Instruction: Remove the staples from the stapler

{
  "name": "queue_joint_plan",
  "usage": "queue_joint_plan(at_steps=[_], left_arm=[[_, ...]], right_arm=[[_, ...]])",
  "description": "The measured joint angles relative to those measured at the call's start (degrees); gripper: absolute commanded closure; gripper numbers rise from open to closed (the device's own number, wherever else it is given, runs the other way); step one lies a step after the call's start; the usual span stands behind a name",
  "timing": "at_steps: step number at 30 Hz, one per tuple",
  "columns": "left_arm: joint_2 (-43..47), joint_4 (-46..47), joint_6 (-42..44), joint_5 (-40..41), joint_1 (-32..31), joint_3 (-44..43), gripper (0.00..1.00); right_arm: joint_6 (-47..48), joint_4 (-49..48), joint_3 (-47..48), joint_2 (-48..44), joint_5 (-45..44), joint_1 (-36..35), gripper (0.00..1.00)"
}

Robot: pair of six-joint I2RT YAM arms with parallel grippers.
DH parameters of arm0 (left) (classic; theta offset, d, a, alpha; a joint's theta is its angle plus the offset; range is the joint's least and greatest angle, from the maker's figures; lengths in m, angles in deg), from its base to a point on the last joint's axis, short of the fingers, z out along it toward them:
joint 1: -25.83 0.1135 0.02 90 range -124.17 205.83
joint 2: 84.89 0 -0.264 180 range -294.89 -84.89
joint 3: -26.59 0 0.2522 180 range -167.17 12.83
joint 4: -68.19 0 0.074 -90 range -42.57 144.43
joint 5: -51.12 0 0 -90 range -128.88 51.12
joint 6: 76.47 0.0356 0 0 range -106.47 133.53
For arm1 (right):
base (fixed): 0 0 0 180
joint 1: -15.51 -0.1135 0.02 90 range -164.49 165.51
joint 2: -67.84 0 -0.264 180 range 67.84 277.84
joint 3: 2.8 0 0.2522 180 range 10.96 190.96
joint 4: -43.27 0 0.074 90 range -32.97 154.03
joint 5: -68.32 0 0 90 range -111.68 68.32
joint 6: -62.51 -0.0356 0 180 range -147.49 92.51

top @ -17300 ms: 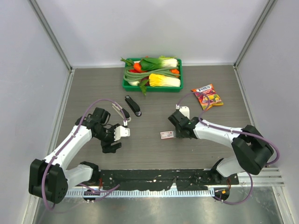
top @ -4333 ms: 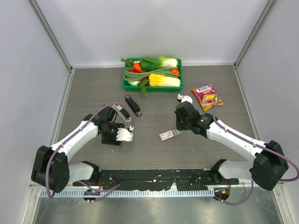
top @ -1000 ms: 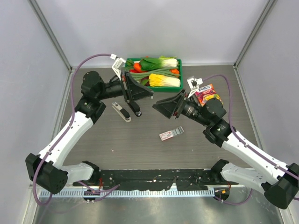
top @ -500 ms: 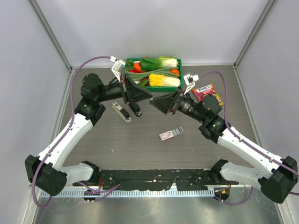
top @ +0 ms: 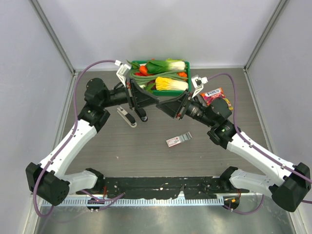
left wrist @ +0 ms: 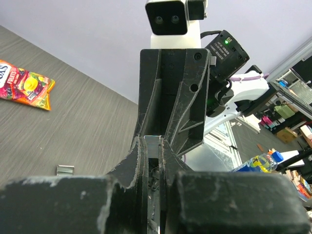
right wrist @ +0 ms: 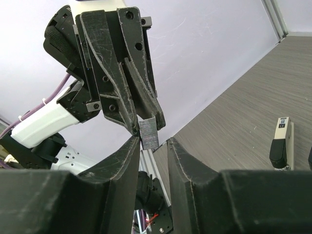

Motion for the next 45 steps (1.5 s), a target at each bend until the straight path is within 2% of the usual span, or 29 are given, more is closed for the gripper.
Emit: queue_joint_plan(at_steps=[6, 10, 16, 21, 23, 25, 27, 29, 31, 32, 38, 41, 43, 45], left_arm=[[0.04, 0.02, 0.02, 0.28, 0.0, 0.33, 0.98], [0.31, 0.33, 0.0, 0.44, -0.07, 0.81, 0.99], [0.66, 1.2, -0.02, 0.85, -0.15, 1.51, 0.98], [1.11, 1.68, 0.02, 1.29, -0.33, 2.25, 0.89], [1.4, 1.64, 0.13, 1.57, -0.44, 2.56, 0.78], [1.62, 1.57, 0.31, 2.01, -0.66, 2.78, 0.76], [1.95, 1.09, 0.5, 2.23, -0.81, 3.1, 0.61], [2.32, 0.48, 1.29, 2.32, -0.74, 3.39, 0.31], [2.56, -0.07, 1.84, 2.49, -0.72, 3.45, 0.27], [2.64, -0.42, 1.95, 2.58, -0.72, 3.45, 0.21], [3.34, -4.11, 4.5, 3.48, 0.11, 3.5, 0.18], [4.22, -9.49, 8.33, 4.83, 0.81, 3.1, 0.11], [4.72, -14.16, 12.55, 6.56, 0.92, 2.69, 0.04], [5.35, -20.39, 18.58, 9.03, 0.94, 2.23, 0.01]], right_arm=[[-0.31, -0.35, 0.0, 0.0, 0.46, 0.0, 0.73], [-0.5, -0.33, 0.0, 0.0, 0.9, 0.0, 0.81], [-0.55, -0.28, 0.0, -0.02, 1.09, 0.0, 0.85], [-0.31, 0.61, 0.0, -0.42, 1.09, -0.02, 0.87], [0.0, 1.46, -0.04, -0.94, 1.07, -0.09, 0.88], [0.28, 2.23, -0.35, -1.79, 1.07, -0.2, 0.88], [0.57, 2.95, -0.79, -2.78, 0.79, -0.26, 0.89], [0.85, 3.45, -1.14, -3.82, -0.13, -0.13, 0.89], [1.22, 4.17, -1.33, -4.85, -0.87, 0.09, 0.89], [1.62, 4.98, -1.33, -5.31, -1.29, 0.11, 0.89], [5.07, 12.76, -1.36, -6.97, -3.85, 0.11, 0.91], [8.74, 21.81, -0.33, -6.23, -7.19, 0.11, 0.93], [10.97, 27.96, 0.87, -4.55, -9.97, 0.11, 0.94], [13.18, 34.56, 2.14, -1.84, -13.55, 0.13, 0.96]])
